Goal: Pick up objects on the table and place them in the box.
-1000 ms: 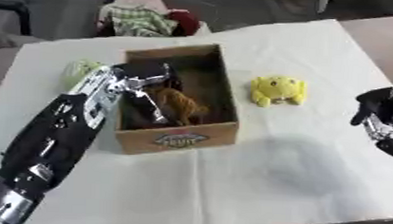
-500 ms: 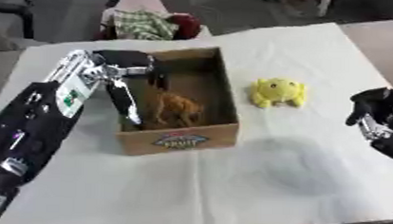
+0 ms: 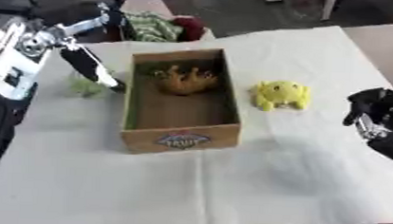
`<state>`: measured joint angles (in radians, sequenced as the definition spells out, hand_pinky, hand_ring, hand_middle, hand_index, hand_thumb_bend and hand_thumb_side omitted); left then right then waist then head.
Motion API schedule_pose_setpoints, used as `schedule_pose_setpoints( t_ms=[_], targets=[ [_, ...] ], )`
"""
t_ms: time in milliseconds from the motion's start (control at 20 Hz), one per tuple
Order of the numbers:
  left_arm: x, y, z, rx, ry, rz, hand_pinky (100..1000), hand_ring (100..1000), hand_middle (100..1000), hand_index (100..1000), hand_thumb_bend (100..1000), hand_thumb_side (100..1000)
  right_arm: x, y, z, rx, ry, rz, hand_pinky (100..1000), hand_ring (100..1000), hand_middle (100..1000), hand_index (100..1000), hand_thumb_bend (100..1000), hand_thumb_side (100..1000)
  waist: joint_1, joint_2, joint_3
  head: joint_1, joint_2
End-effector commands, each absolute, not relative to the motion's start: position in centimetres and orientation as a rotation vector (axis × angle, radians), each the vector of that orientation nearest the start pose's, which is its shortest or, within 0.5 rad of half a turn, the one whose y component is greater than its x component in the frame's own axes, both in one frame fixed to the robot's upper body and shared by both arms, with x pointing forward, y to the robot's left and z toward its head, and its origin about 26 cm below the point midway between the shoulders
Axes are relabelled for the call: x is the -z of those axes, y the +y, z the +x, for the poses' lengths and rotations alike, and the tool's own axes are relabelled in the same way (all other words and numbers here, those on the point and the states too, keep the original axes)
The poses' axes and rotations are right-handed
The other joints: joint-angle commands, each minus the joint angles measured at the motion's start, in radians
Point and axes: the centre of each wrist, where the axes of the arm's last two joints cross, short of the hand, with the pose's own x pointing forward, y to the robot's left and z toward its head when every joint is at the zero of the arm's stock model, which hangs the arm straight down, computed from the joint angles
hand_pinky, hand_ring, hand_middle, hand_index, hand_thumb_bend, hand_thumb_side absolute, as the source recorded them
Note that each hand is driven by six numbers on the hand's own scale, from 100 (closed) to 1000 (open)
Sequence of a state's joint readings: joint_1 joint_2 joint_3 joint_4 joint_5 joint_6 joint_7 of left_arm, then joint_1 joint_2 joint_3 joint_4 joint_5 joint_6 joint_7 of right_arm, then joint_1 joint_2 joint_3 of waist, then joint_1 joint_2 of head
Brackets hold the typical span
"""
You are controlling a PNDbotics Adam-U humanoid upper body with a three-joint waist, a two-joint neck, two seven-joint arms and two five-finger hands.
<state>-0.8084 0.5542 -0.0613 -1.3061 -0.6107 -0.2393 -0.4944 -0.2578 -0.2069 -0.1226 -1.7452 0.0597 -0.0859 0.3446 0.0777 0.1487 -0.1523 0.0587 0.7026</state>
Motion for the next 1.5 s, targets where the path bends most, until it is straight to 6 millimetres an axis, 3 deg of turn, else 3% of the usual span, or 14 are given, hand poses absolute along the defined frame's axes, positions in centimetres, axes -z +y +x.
schedule_pose_setpoints(
  t_ms=[50, 350, 450, 650, 1050, 1500],
  targets=[
    [-26.2, 32.2, 42.8, 1.333, -1.713, 0.83, 699, 627, 604, 727, 789, 217, -13.2, -29.3, 32.7, -0.543, -2.029, -0.067, 502, 481, 439, 644, 100, 279, -0.006, -0.016, 0.002, -0.002, -0.006],
    [-25.2, 32.5, 43.0, 1.276, -1.685, 0.873, 692, 623, 602, 724, 795, 228, -13.2, -29.3, 32.7, -0.543, -2.029, -0.066, 502, 481, 439, 644, 100, 274, -0.009, -0.016, 0.002, -0.003, -0.007],
    [-24.4, 34.4, 42.9, 1.21, -1.628, 0.917, 693, 627, 610, 729, 802, 232, -13.1, -29.4, 32.7, -0.54, -2.027, -0.07, 502, 481, 439, 644, 100, 274, -0.013, -0.014, 0.007, -0.005, -0.006],
    [-23.1, 35.8, 44.0, 1.095, -1.522, 1.001, 704, 647, 627, 745, 821, 243, -13.1, -29.3, 32.7, -0.544, -2.028, -0.064, 502, 481, 439, 645, 100, 270, -0.016, -0.013, 0.004, -0.002, -0.003],
    [-19.9, 36.0, 45.3, 1.051, -1.408, 1.159, 718, 666, 640, 749, 819, 251, -13.1, -29.3, 32.8, -0.55, -2.028, -0.065, 502, 481, 438, 645, 100, 270, -0.017, -0.004, -0.001, 0.0, -0.006],
    [-16.9, 36.6, 45.8, 1.026, -1.385, 1.191, 727, 690, 662, 761, 807, 252, -13.3, -29.4, 32.9, -0.561, -2.033, -0.068, 502, 481, 438, 645, 100, 271, -0.011, 0.013, -0.015, -0.001, -0.012]
  ],
)
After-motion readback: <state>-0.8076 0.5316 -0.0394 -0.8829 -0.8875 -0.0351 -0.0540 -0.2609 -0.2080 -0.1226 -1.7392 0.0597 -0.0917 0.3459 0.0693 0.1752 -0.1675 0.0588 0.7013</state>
